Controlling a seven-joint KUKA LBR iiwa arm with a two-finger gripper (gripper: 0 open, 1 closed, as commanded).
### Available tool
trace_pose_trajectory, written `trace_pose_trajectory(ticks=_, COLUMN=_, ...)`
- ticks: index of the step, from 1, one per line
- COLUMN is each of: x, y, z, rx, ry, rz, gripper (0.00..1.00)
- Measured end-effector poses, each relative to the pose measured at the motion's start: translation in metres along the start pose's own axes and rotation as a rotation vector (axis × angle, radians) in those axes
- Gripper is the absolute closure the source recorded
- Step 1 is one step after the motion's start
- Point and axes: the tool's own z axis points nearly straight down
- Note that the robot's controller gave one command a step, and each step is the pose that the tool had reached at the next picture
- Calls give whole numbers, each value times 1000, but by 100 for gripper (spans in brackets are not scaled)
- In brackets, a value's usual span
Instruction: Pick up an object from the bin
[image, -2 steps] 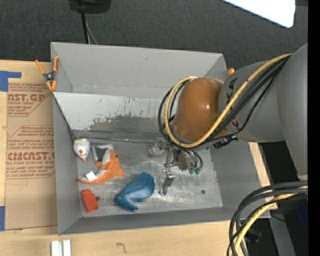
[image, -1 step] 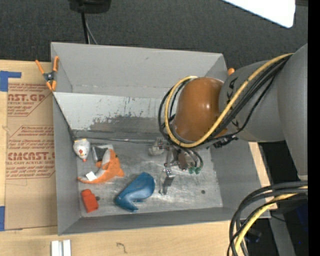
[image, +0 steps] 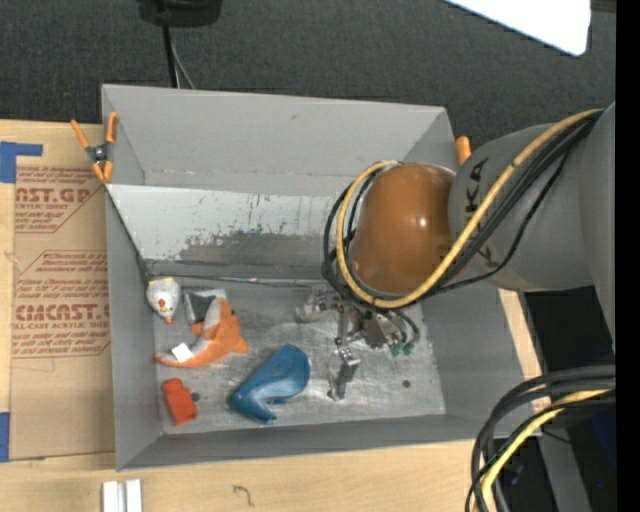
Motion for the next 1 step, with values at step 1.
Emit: trace_pose_trajectory(ticks=1, x=-1, y=25, z=69, rx=5, ry=9, rz=-136, gripper=100)
